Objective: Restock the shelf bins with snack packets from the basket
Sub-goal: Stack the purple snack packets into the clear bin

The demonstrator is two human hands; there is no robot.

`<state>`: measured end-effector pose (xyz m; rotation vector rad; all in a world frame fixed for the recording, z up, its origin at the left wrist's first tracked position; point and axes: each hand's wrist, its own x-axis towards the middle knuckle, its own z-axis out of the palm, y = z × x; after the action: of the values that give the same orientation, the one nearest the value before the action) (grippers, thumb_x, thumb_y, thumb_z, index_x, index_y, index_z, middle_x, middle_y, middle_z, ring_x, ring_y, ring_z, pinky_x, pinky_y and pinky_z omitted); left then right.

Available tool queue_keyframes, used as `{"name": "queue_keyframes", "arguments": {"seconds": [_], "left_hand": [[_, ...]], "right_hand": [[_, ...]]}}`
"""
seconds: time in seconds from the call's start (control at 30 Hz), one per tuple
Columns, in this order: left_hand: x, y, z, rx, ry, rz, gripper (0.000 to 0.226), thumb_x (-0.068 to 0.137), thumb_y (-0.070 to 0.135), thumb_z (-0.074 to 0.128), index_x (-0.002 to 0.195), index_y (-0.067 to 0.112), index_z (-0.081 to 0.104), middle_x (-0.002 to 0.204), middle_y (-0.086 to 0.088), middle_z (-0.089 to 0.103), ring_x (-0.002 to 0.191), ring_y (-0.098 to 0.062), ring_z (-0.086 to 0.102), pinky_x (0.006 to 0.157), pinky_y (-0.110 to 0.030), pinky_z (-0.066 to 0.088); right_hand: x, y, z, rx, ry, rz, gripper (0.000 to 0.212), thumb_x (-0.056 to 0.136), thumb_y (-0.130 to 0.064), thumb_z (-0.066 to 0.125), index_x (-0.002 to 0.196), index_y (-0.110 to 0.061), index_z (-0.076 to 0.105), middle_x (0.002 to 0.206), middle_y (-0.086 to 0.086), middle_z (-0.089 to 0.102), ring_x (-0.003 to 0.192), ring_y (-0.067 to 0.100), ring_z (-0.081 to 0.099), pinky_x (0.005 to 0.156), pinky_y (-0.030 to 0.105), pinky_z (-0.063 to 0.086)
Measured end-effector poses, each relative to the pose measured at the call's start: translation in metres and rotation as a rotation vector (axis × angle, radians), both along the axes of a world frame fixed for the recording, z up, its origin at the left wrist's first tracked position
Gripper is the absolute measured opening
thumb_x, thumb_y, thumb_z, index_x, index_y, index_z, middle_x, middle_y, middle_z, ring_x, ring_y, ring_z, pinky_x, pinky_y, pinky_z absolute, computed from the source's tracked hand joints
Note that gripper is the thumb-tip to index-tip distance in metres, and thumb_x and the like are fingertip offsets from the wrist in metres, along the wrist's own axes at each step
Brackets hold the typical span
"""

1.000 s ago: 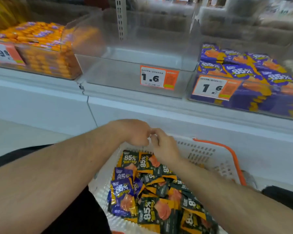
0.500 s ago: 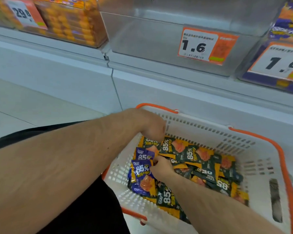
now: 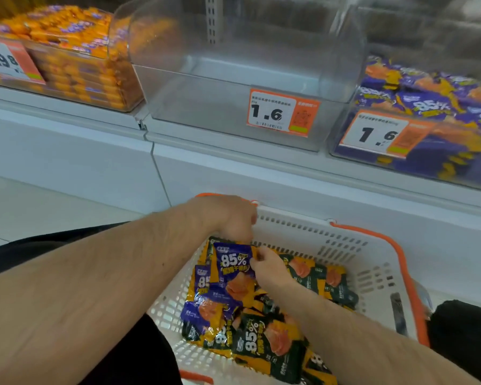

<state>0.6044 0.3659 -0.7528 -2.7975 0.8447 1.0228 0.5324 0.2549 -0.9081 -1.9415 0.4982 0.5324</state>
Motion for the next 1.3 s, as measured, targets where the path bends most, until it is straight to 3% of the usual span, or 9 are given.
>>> {"name": "queue_keyframes", "arguments": {"seconds": [0.2,0.3,0.57,0.8,0.9,1.07,1.13,1.23,1.3], "left_hand": [[0.000,-0.011,0.009,-0.301,-0.126,0.201,0.069,0.091,0.037,0.060,0.150,0.020,0.027,0.149,-0.006,0.041,0.132,-0.023,0.044,0.105,-0.037,0.040],[-0.007,-0.020,0.018,-0.453,-0.166,0.322,0.074,0.088,0.040,0.064,0.148,0.016,0.026,0.135,-0.009,0.052,0.118,-0.025,0.054,0.092,-0.034,0.045],[-0.024,-0.045,0.067,-1.188,-0.015,0.609,0.028,0.085,0.009,0.072,0.095,0.027,0.052,0.098,-0.006,0.070,0.088,-0.028,0.069,0.068,-0.043,0.058],[-0.016,-0.069,0.094,-1.485,0.120,0.706,0.031,0.089,0.004,0.067,0.112,0.015,0.050,0.094,-0.003,0.072,0.069,-0.010,0.070,0.056,-0.034,0.058],[-0.012,-0.086,0.100,-1.510,0.073,0.694,0.026,0.091,0.012,0.066,0.110,0.019,0.049,0.096,0.000,0.071,0.069,-0.005,0.070,0.053,-0.025,0.056],[-0.001,-0.110,0.114,-1.421,-0.182,0.413,0.014,0.099,0.027,0.051,0.104,0.039,0.045,0.098,0.011,0.067,0.085,-0.001,0.065,0.077,-0.031,0.053],[0.009,-0.119,0.119,-1.343,-0.373,0.293,0.020,0.100,0.025,0.048,0.117,0.035,0.049,0.109,0.009,0.063,0.097,0.001,0.060,0.089,-0.031,0.048],[0.039,-0.136,0.120,-0.982,-0.803,0.134,0.053,0.098,0.033,0.049,0.145,0.012,0.037,0.148,-0.006,0.038,0.132,-0.022,0.041,0.108,-0.039,0.037],[0.055,-0.146,0.114,-0.803,-0.816,0.135,0.060,0.098,0.038,0.046,0.149,0.012,0.027,0.158,-0.005,0.020,0.137,-0.026,0.036,0.108,-0.042,0.036]], "right_hand": [[0.006,-0.049,0.070,0.149,-0.204,-0.128,0.013,0.098,-0.022,0.047,0.091,-0.024,0.057,0.088,0.013,0.063,0.075,0.029,0.058,0.066,0.046,0.047],[0.006,-0.069,0.111,0.277,-0.310,-0.224,0.017,0.100,-0.014,0.047,0.099,-0.022,0.062,0.086,0.002,0.070,0.069,0.019,0.066,0.062,0.034,0.050],[-0.009,-0.102,0.199,0.331,-0.595,-0.351,0.007,0.101,-0.020,0.051,0.096,-0.023,0.056,0.097,0.010,0.070,0.076,0.021,0.065,0.062,0.031,0.049],[-0.027,-0.113,0.230,0.213,-0.762,-0.276,0.040,0.089,0.008,0.059,0.102,-0.030,0.055,0.105,0.003,0.069,0.069,0.005,0.066,0.048,0.016,0.043],[-0.024,-0.123,0.238,0.263,-0.741,-0.335,0.043,0.089,0.012,0.055,0.103,-0.028,0.062,0.110,-0.002,0.071,0.084,0.011,0.068,0.052,0.020,0.046],[-0.009,-0.162,0.259,0.358,-0.753,-0.470,0.048,0.086,0.013,0.055,0.120,-0.020,0.062,0.117,0.001,0.068,0.100,0.021,0.067,0.065,0.027,0.052],[0.003,-0.184,0.272,0.321,-0.764,-0.523,0.051,0.085,0.012,0.056,0.126,-0.017,0.059,0.109,0.002,0.069,0.093,0.027,0.066,0.061,0.027,0.048],[0.025,-0.213,0.292,0.301,-0.766,-0.560,0.051,0.085,0.014,0.054,0.125,-0.017,0.055,0.086,0.000,0.071,0.067,0.020,0.068,0.053,0.028,0.050],[0.047,-0.230,0.303,0.220,-0.761,-0.567,0.048,0.085,0.012,0.056,0.122,-0.017,0.054,0.084,0.002,0.069,0.056,0.013,0.064,0.045,0.022,0.047]]}}
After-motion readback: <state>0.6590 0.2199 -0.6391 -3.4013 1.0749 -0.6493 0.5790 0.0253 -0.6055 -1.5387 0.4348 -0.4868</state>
